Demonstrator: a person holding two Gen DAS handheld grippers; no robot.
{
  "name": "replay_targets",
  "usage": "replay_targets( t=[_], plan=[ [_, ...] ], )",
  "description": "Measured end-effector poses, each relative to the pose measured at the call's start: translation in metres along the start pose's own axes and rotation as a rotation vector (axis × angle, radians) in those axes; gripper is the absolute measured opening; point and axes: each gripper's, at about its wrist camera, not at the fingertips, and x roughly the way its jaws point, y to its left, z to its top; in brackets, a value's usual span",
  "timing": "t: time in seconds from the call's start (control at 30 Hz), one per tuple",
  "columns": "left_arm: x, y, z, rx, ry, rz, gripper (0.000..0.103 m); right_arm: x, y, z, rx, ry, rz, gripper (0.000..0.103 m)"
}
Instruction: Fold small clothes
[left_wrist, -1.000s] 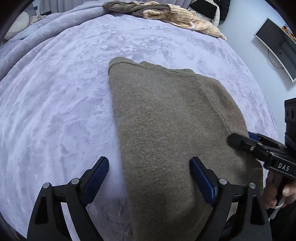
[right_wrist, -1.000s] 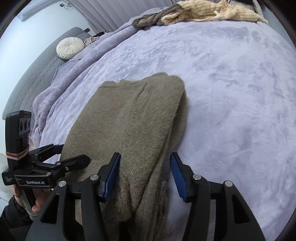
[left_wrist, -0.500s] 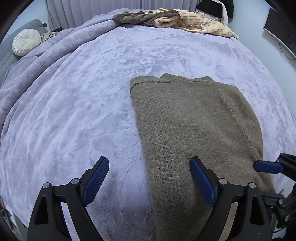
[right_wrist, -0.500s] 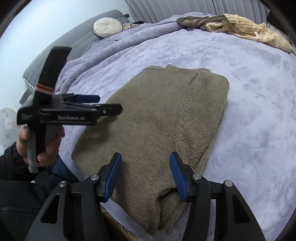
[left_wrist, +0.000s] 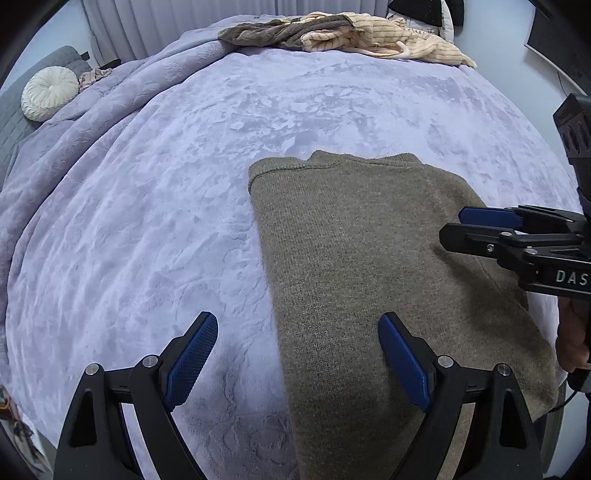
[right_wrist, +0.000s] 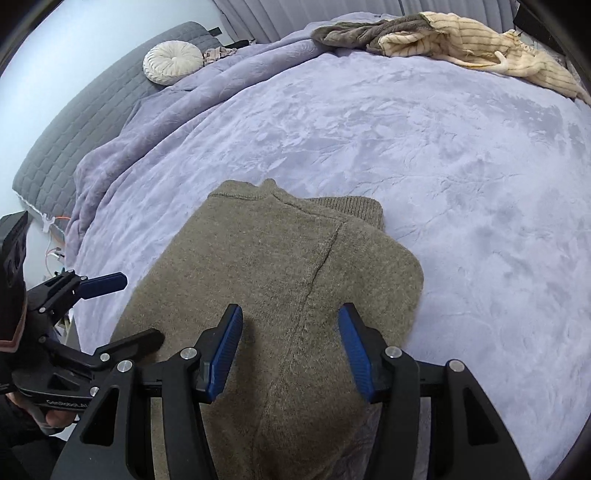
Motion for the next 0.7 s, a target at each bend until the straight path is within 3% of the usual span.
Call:
replay_targets(
  t=[0.13,0.27,0.53,0.7],
  plan=[
    [-0.009,-0.002,0.001,-0.01,-0.004,0.009,0.09,-0.035,0.026,-0.012,-0.063,-0.042,-0.145,0.058],
    [-0.018,-0.003,0.0,-0.03,-0.007,-0.003,0.09,-0.063,0.043,-0.032,-0.076,-0.076,-0.217,0.066],
    [-0.035,-0.005,-0.007,-0.094,-0.018,-0.033,0.09,-0.073,0.072,-0.057,-0.079,-0.06,-0.258,0.067],
    [-0.04,-0.011,-0.014,-0.085,-0.029,0.051,0.09,-0.067,0.081,-0.061,-0.097,-0.046,-0.273,0.067]
  ],
)
